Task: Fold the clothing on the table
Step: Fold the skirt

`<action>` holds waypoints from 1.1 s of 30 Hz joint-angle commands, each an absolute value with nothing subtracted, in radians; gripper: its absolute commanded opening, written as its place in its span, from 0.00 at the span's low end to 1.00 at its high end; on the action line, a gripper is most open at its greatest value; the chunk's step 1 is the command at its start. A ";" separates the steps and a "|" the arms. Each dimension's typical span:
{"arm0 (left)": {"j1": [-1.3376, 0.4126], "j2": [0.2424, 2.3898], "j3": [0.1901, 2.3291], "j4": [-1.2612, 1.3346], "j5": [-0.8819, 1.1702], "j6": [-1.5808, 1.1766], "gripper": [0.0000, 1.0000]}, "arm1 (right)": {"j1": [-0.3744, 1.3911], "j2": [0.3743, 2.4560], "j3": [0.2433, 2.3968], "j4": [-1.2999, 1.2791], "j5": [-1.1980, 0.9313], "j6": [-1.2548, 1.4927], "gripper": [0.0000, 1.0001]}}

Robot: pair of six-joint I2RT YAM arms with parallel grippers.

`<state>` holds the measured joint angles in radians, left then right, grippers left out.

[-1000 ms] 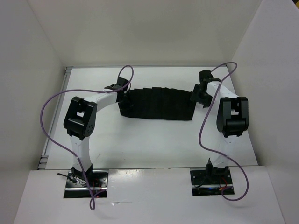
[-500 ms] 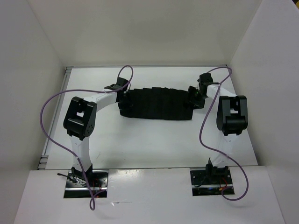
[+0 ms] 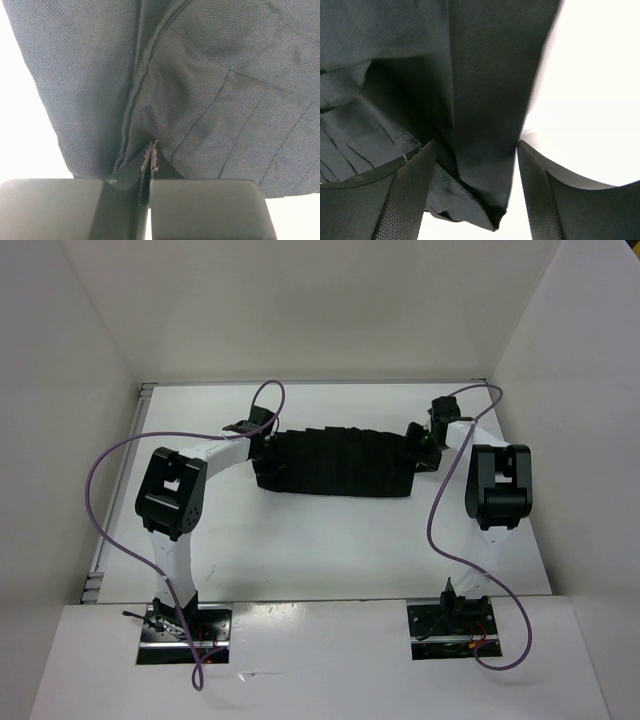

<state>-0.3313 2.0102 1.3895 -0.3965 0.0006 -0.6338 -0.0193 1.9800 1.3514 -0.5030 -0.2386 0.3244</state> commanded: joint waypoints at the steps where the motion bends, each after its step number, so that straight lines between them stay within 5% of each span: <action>1: -0.322 2.005 1.356 -0.456 -0.031 -0.620 0.00 | -0.051 1.942 1.329 -0.526 -0.227 0.327 0.71; 20: -0.322 1.996 1.328 -0.456 -0.031 -0.629 0.00 | -0.083 1.812 1.264 -0.474 -0.409 0.290 0.78; 33: -0.322 1.996 1.328 -0.465 -0.031 -0.629 0.00 | -0.058 1.779 1.273 -0.505 -0.344 0.281 0.78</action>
